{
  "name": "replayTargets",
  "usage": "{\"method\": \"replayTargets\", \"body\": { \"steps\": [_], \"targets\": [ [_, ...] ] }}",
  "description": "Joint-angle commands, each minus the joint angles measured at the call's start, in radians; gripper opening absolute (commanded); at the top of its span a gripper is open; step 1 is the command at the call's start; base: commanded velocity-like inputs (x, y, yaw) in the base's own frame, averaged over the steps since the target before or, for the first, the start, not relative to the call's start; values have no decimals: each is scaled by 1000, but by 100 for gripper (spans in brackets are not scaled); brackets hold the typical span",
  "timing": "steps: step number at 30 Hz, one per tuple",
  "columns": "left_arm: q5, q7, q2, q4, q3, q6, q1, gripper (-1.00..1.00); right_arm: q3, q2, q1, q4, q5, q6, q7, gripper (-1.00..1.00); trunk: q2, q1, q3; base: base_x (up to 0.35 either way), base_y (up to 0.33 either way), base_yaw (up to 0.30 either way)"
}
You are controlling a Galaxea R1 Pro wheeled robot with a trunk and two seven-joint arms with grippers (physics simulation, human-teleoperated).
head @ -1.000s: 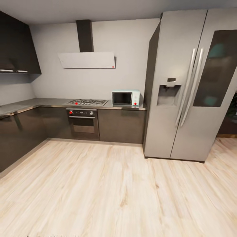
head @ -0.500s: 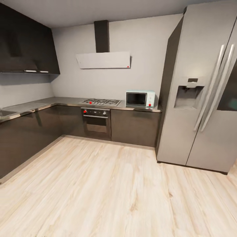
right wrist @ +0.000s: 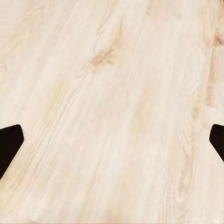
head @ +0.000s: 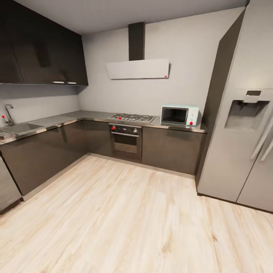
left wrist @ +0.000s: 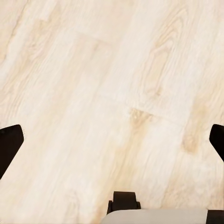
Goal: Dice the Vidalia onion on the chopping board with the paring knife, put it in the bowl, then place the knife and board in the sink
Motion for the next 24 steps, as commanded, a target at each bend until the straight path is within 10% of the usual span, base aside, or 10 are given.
{"method": "replayTargets", "body": {
  "steps": [1,24],
  "targets": [
    [2,0,0,1,0,-2,-1,100,0,0,0,0,0,-3,-3,100,-1,0,-1,152,0,261],
    [2,0,0,1,0,-2,-1,100,0,0,0,0,0,-3,-3,100,-1,0,-1,159,0,261]
  ]
}}
